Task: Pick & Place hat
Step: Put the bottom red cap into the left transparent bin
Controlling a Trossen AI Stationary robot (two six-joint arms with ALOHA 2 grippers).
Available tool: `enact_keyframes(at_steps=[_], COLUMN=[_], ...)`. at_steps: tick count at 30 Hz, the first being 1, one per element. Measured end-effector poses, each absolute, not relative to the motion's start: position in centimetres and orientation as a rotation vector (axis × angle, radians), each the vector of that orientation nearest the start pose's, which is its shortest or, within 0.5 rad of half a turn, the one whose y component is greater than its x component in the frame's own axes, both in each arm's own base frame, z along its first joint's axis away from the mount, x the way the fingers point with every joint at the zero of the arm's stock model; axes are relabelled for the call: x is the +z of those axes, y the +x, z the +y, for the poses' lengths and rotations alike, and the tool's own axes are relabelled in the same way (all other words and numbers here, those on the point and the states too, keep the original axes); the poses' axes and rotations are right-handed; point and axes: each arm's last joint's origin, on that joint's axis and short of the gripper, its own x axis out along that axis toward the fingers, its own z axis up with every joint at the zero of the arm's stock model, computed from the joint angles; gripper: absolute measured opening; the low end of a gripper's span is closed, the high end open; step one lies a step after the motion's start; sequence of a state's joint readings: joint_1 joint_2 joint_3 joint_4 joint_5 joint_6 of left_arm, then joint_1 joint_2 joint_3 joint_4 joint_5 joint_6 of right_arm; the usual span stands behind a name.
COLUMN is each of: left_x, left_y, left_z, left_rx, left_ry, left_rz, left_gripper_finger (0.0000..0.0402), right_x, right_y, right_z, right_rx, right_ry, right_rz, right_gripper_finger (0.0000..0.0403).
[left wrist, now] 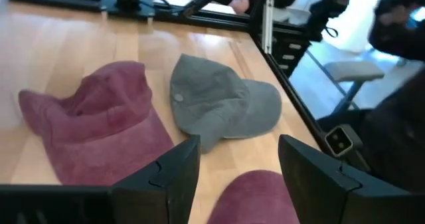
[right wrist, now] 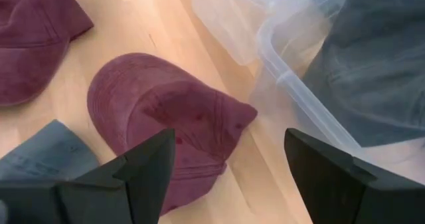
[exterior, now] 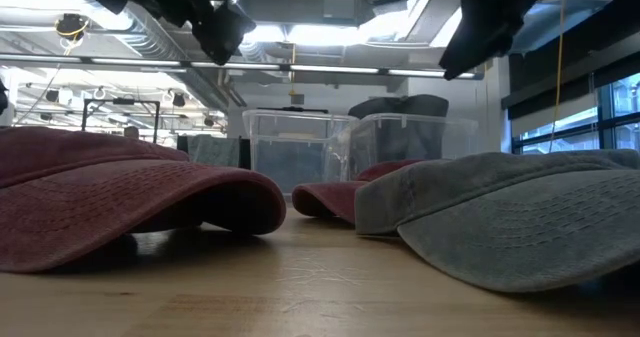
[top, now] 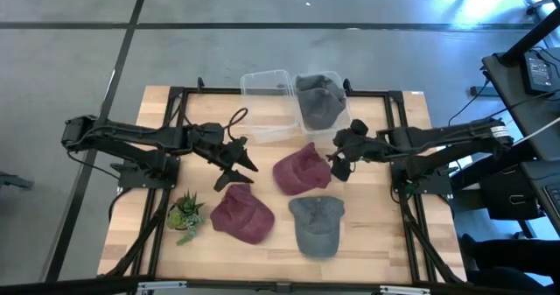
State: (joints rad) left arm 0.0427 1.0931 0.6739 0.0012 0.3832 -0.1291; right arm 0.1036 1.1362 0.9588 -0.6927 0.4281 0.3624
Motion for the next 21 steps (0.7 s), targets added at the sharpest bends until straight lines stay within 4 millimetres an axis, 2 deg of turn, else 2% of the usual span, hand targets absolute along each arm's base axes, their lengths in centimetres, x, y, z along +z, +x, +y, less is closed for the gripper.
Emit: enact_keyframes(at_steps=[3, 8, 11, 14, 17, 21], left_x=[25.4, 24.8, 24.1, 23.7, 23.3, 21.8], left_y=[23.3, 23.1, 22.4, 21.5, 21.1, 21.3], left_z=[-0.5, -1.7, -3.2, -4.5, -5.5, -6.7], left_rx=[-0.307, -0.225, -0.109, 0.084, 0.218, 0.295], left_ry=[-0.257, -0.506, -0.576, -0.61, -0.654, -0.721], left_rz=[0.447, 0.556, 0.709, 0.885, 0.956, 1.033], left_gripper_finger=[0.0197, 0.0195, 0.0194, 0.0194, 0.0194, 0.0194], right_x=[28.4, 28.5, 28.5, 28.6, 28.5, 28.5], right_y=[22.0, 22.0, 22.0, 22.0, 22.0, 21.9], right_z=[1.1, 1.0, 0.8, 0.6, 0.3, 0.2], right_rx=[-0.435, -0.43, -0.459, -0.485, -0.503, -0.505], right_ry=[0.071, -0.031, -0.1, -0.14, -0.138, -0.138], right_rz=[0.775, 0.782, 0.784, 0.786, 0.789, 0.793], right_gripper_finger=[0.028, 0.028, 0.028, 0.028, 0.028, 0.028])
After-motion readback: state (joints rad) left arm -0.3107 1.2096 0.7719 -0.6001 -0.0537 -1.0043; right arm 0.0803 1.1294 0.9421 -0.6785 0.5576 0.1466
